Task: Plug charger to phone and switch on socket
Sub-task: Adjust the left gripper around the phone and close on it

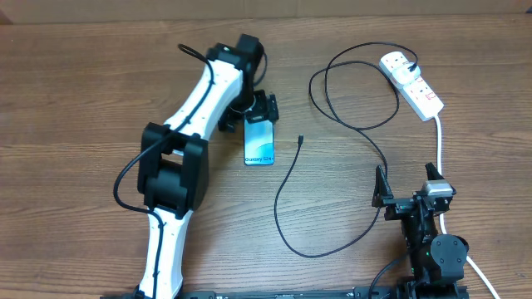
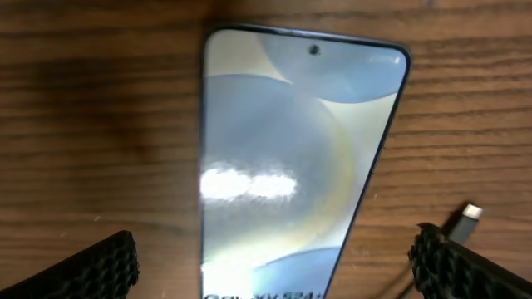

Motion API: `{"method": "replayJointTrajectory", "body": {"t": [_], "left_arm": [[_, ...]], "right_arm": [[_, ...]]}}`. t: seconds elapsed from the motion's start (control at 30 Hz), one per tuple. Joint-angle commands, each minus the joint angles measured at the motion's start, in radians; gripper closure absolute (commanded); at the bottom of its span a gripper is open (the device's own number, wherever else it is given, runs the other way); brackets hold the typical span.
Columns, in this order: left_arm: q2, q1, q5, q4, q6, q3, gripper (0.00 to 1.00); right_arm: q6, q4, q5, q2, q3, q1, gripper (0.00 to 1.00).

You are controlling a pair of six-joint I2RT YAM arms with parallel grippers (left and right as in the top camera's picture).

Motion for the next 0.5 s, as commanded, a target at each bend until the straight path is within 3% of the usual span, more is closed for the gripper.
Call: {"method": "replayJointTrajectory", "body": {"t": [0.0, 0.47], "left_arm": [[0.005, -0.034, -0.097, 0.018, -0.004, -0.027, 0.00], [0.006, -0.042, -0.156, 0.095, -0.033, -0.114, 0.01]], "right_arm": [[-0.004, 0.006, 0.009, -0.010, -0.010, -0.004, 0.00], [-0.004, 0.006, 0.009, -0.010, -0.010, -0.004, 0.00]]}}
